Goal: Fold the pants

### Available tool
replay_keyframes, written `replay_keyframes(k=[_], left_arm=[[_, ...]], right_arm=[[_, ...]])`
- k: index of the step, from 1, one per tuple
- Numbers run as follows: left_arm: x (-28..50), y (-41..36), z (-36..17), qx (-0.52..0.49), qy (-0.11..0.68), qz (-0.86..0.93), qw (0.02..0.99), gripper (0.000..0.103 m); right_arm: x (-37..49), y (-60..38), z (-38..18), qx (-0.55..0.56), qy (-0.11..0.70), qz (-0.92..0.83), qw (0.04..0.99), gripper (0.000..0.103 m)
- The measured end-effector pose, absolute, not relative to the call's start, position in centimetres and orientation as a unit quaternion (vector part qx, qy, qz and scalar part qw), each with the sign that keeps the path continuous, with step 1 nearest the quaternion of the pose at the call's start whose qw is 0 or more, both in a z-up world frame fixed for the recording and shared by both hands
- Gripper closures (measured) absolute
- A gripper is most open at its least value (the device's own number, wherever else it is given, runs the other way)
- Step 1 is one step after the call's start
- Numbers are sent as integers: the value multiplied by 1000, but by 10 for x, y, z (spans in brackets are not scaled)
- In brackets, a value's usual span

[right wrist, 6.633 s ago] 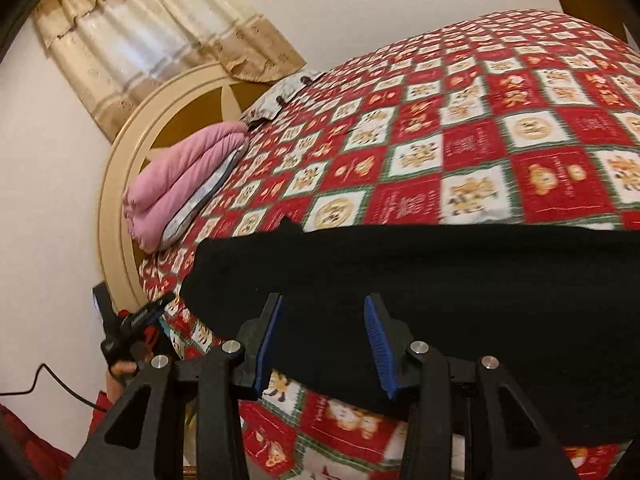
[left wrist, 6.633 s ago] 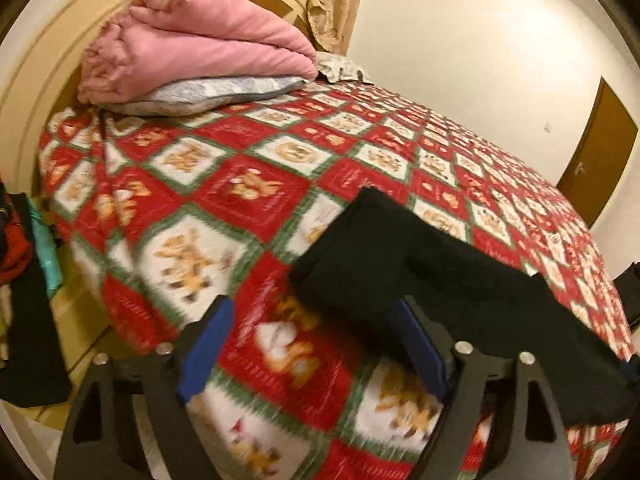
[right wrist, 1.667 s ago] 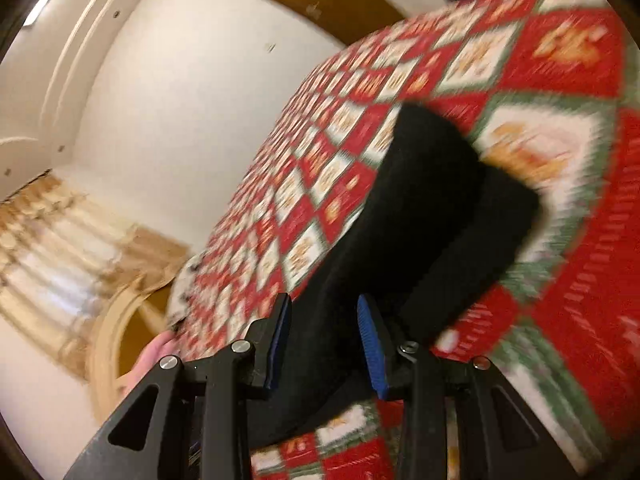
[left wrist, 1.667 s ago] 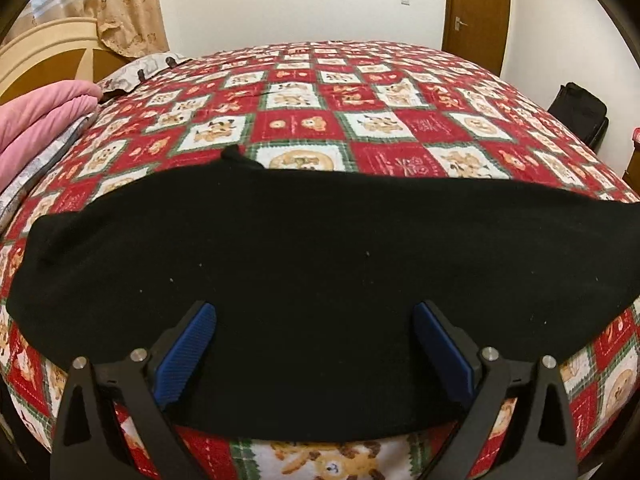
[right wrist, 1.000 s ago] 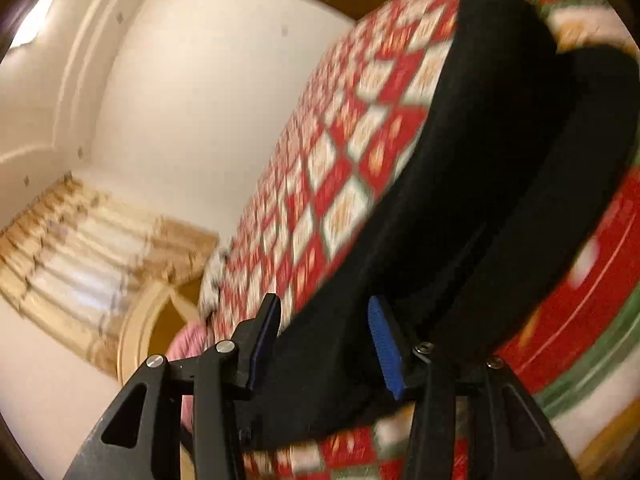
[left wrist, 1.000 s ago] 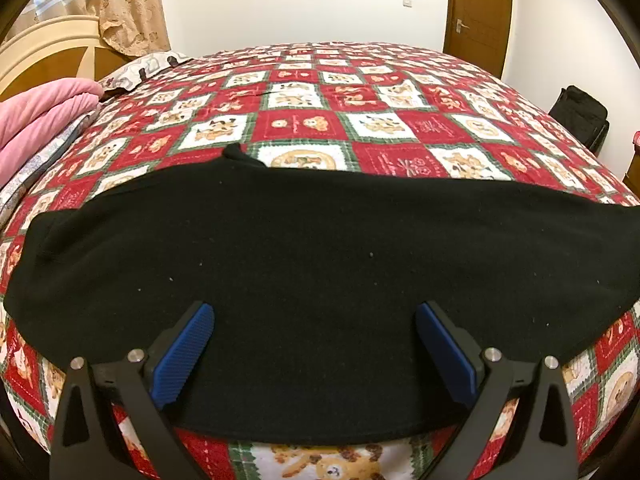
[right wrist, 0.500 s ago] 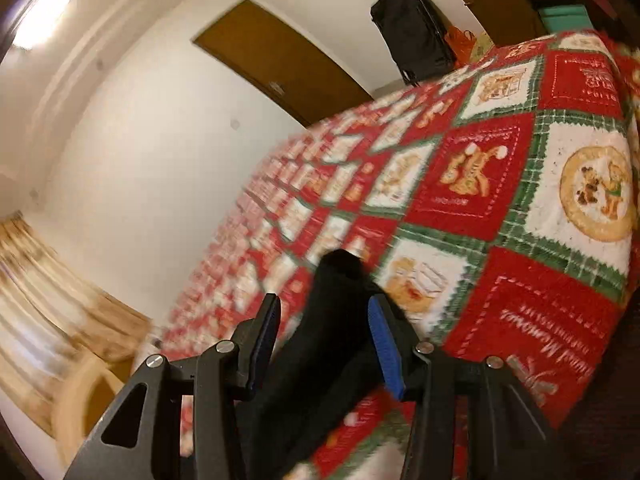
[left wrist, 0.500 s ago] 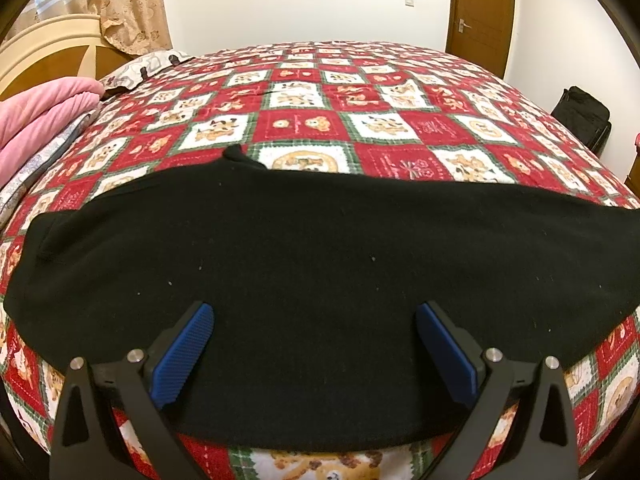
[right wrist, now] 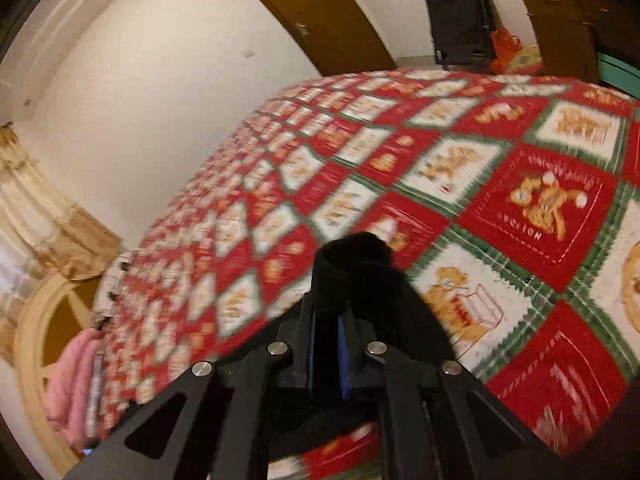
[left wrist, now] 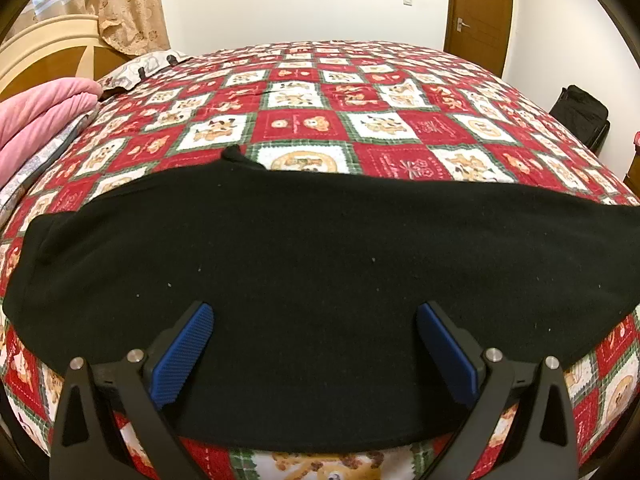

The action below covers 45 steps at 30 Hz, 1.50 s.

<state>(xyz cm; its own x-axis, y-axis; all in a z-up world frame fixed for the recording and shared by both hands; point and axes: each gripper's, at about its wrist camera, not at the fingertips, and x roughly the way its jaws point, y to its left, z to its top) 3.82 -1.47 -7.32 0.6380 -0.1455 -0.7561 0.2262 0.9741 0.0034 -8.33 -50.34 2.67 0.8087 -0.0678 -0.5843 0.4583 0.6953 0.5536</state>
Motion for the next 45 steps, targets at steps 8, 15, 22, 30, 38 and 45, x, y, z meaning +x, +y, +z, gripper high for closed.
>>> replay_keyframes(k=[8, 15, 22, 30, 38, 45], left_arm=[[41, -16, -73, 52, 414, -108, 902, 0], [43, -17, -72, 56, 412, -109, 903, 0], [44, -17, -71, 55, 415, -104, 902, 0], [44, -17, -71, 57, 416, -103, 902, 0], [46, -18, -72, 58, 419, -102, 900, 0], [47, -20, -72, 55, 422, -93, 900, 0]], right_arm=[[-98, -538, -4, 412, 332, -235, 815, 80], [-146, -534, 26, 334, 213, -307, 865, 79], [-117, -508, 38, 274, 232, -220, 907, 79], [-74, -542, -1, 343, 311, -173, 869, 69], [-36, -553, -3, 316, 373, -122, 864, 88], [-40, -564, 18, 368, 259, -71, 890, 93]])
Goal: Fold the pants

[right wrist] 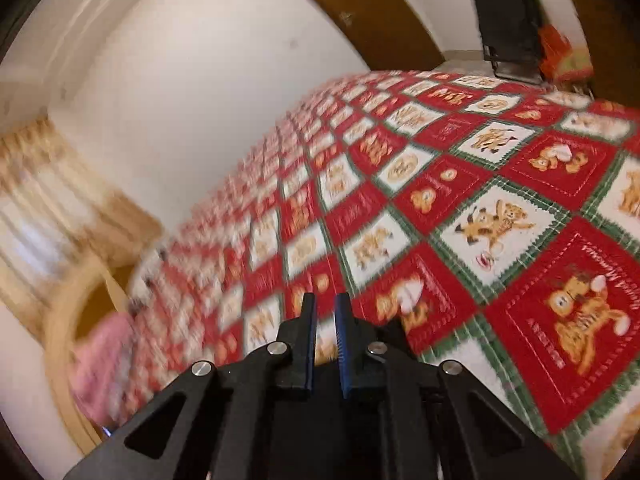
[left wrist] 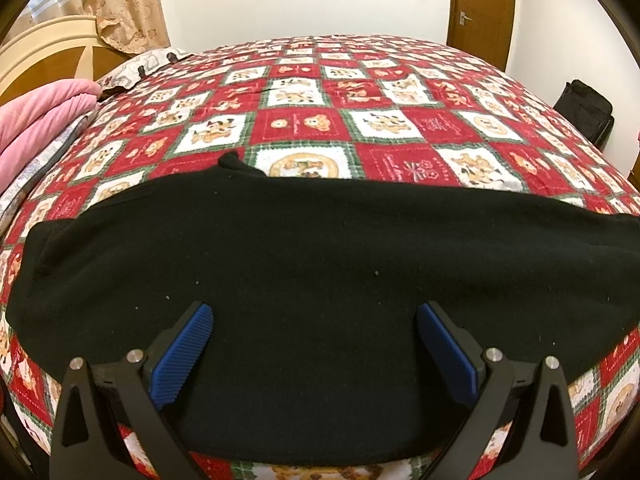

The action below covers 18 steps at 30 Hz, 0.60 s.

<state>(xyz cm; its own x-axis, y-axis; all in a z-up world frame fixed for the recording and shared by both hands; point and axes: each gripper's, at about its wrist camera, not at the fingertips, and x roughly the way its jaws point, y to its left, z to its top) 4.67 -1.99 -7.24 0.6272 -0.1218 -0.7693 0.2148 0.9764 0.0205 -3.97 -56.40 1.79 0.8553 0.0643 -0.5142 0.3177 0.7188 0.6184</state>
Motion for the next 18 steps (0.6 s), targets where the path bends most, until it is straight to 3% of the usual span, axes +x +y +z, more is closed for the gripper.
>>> replay_keyframes(k=[6, 11, 12, 14, 15, 16, 18], left_arm=[[46, -19, -71, 51, 418, -92, 902, 0], [45, -21, -67, 44, 410, -95, 906, 0], [43, -23, -64, 39, 406, -103, 907, 0], [41, -30, -56, 33, 398, -126, 908, 0], [39, -36, -50, 31, 394, -142, 907, 0], [38, -43, -43, 33, 389, -163, 906, 0], [37, -65, -28, 49, 375, -208, 902, 0]], right_arm=[[-53, -597, -2, 393, 247, -151, 873, 93], [-90, -581, 2, 405, 250, -110, 873, 92], [-95, -576, 4, 400, 248, -98, 877, 88], [-109, -564, 7, 396, 242, -80, 882, 57], [-115, -562, 7, 398, 233, -79, 884, 28], [-124, -558, 7, 403, 215, -81, 886, 22], [-131, -552, 7, 415, 197, -74, 885, 22]])
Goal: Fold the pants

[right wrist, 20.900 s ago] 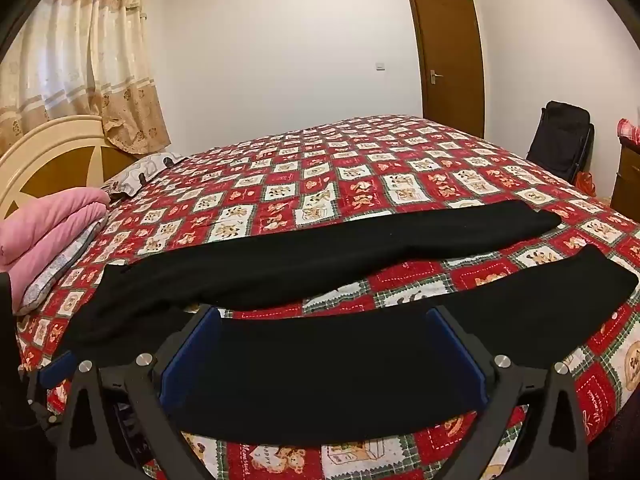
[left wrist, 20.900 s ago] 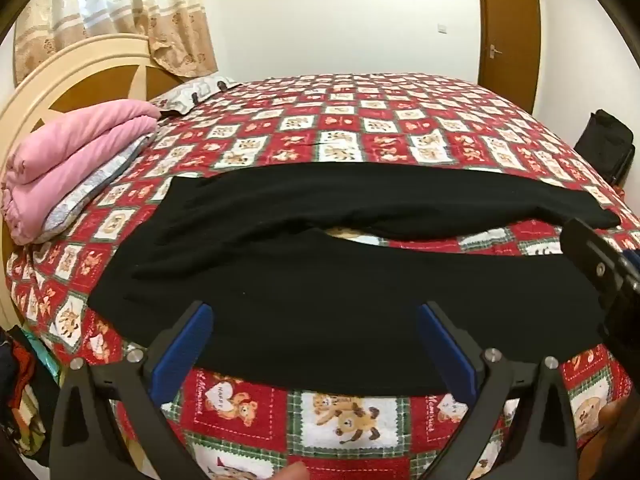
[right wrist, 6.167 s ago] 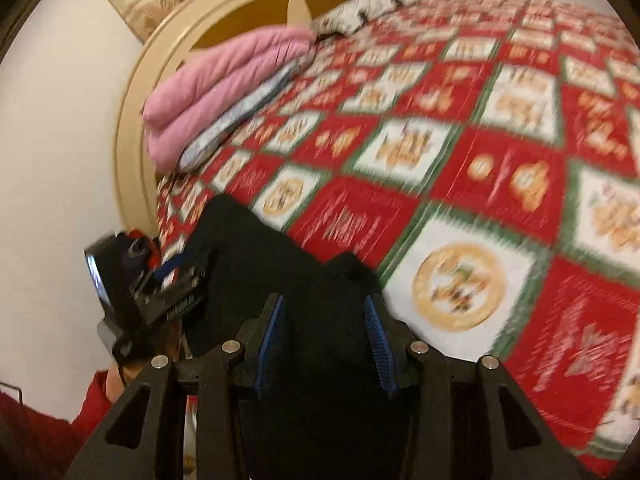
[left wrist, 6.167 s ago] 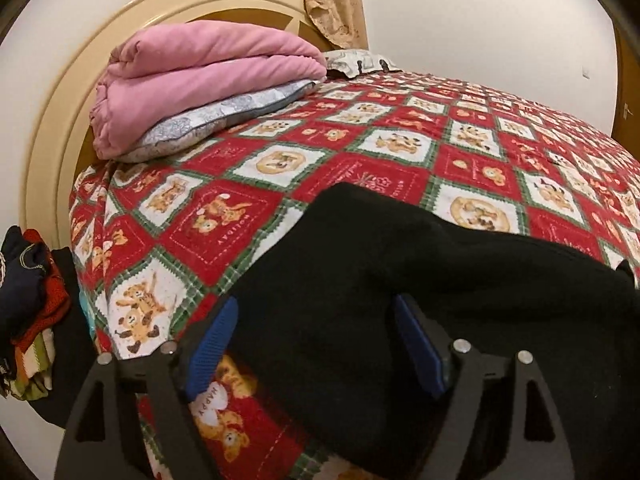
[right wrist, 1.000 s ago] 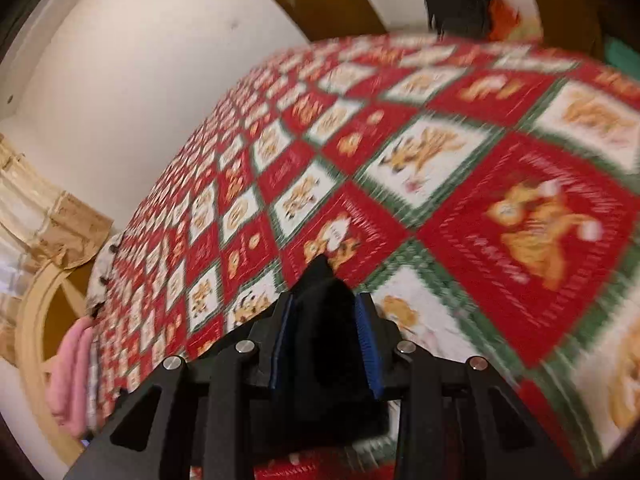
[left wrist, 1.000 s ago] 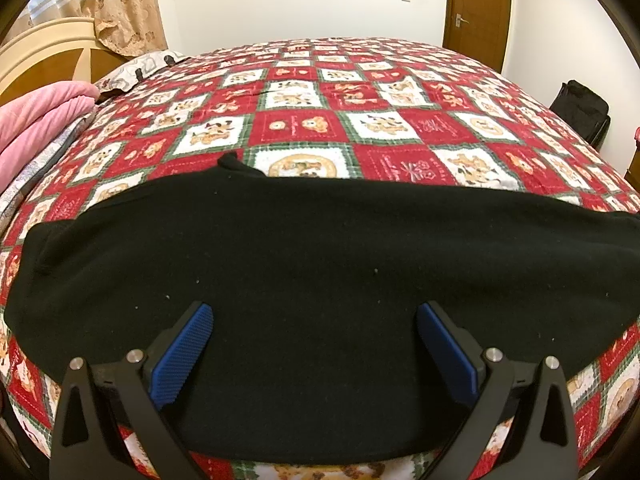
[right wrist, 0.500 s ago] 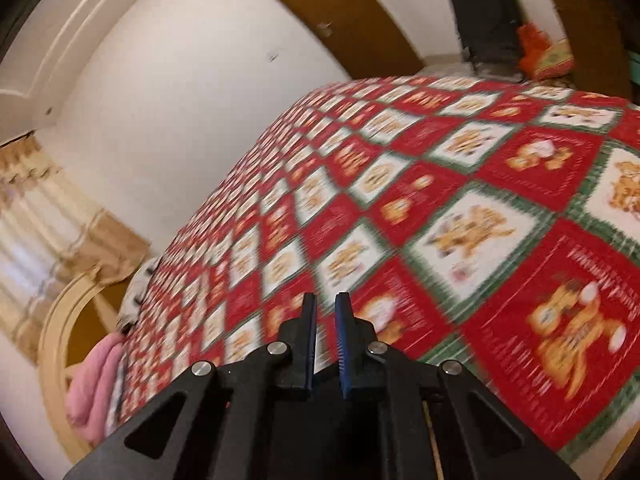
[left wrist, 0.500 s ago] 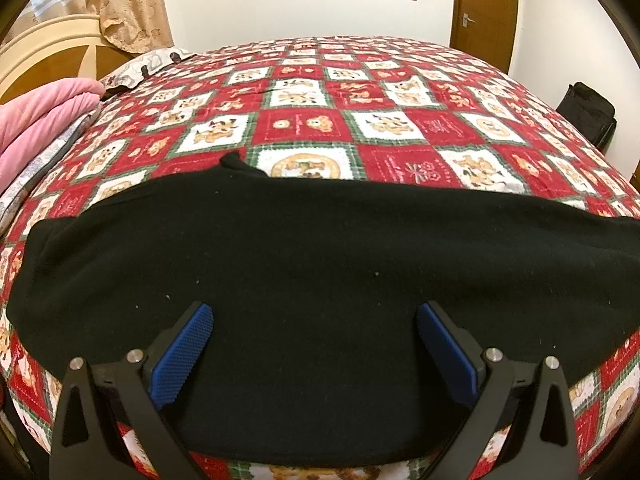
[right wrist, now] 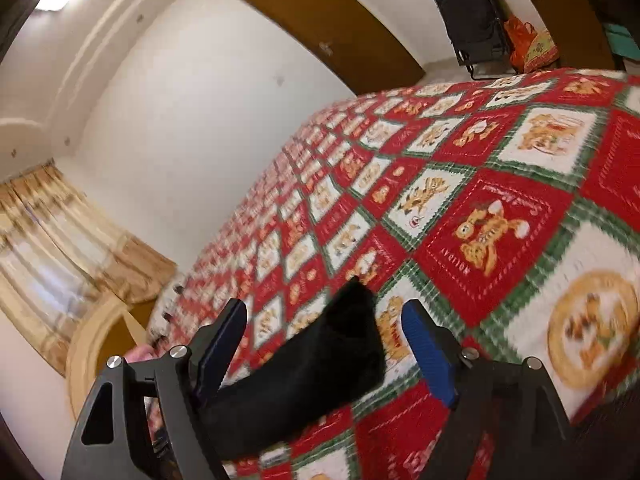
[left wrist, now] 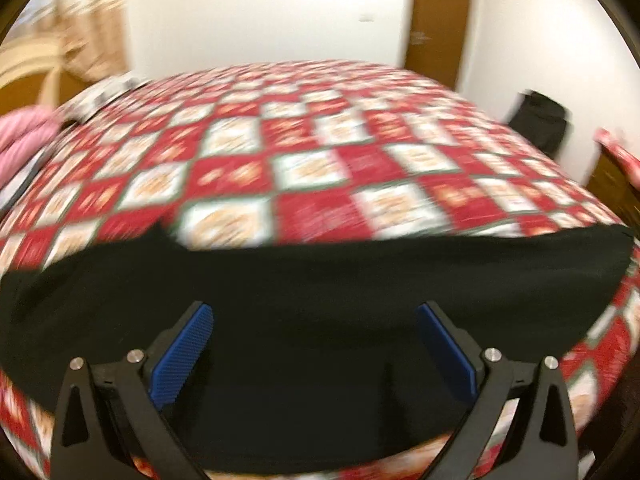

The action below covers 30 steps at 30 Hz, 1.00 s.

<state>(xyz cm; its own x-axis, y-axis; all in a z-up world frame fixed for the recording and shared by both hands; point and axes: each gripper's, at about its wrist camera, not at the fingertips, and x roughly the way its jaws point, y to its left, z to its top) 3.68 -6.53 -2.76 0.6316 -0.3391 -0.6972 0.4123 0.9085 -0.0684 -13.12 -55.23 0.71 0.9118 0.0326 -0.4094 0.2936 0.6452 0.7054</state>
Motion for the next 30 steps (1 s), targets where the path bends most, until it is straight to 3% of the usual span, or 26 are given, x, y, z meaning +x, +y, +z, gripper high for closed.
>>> replay_keyframes(k=[3, 6, 8, 13, 14, 15, 22, 27, 30], left_arm=[[37, -109, -6, 74, 353, -284, 889, 0], [36, -161, 10, 94, 330, -365, 865, 0], [35, -194, 17, 102, 320, -406, 850, 0], [45, -288, 23, 134, 318, -513, 786, 0], [50, -309, 20, 136, 330, -531, 769, 0], [52, -321, 18, 136, 335, -542, 758, 0], [53, -383, 14, 138, 350, -664, 646, 7], [48, -390, 24, 163, 308, -740, 575, 7], [50, -403, 19, 161, 331, -766, 527, 8]], right_arm=[[-134, -537, 11, 400, 199, -60, 893, 22], [-119, -516, 18, 309, 239, -106, 914, 34], [-101, -508, 15, 248, 278, -131, 919, 35], [-67, -528, 4, 241, 325, -122, 906, 40], [-58, -532, 0, 244, 339, -107, 902, 52], [-54, -531, -2, 240, 349, -93, 901, 95], [-59, -523, 12, 224, 316, -45, 921, 95], [-62, -518, 37, 218, 278, 3, 935, 95], [-59, -512, 45, 200, 273, 24, 941, 95]])
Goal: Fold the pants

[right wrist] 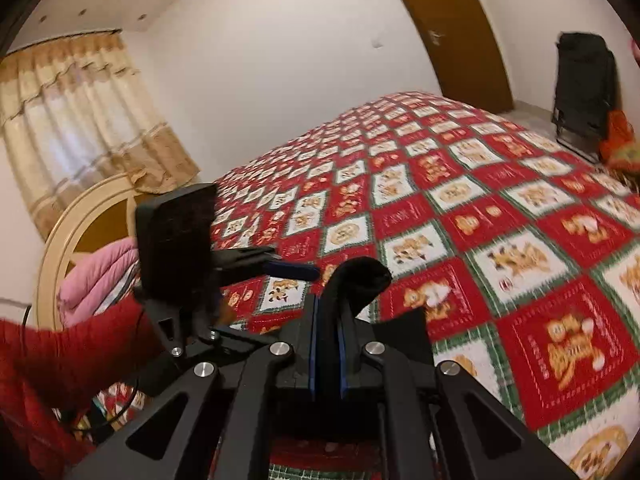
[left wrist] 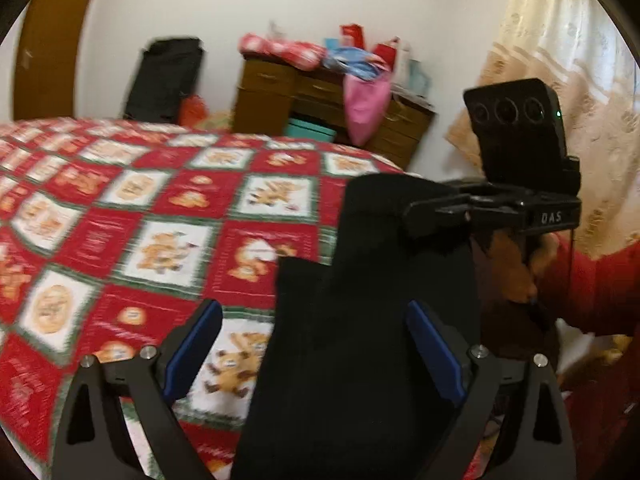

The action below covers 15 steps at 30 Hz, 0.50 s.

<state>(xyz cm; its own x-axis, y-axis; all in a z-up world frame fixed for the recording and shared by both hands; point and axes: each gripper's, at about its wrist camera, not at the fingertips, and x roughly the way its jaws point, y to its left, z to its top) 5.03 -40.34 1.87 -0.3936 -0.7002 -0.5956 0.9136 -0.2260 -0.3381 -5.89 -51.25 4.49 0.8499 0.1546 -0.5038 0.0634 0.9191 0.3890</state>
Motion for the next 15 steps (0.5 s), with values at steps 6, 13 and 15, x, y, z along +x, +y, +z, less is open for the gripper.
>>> replay_keyframes(k=[6, 13, 15], left_arm=[[43, -425, 2, 165, 381, -780, 468, 48], [31, -408, 16, 162, 360, -809, 436, 55], [32, -405, 25, 163, 343, -819, 430, 17]], right_arm=[[-51, -521, 35, 225, 276, 56, 933, 95], [-72, -520, 35, 242, 251, 110, 931, 95], [-82, -514, 43, 237, 232, 144, 932, 95]])
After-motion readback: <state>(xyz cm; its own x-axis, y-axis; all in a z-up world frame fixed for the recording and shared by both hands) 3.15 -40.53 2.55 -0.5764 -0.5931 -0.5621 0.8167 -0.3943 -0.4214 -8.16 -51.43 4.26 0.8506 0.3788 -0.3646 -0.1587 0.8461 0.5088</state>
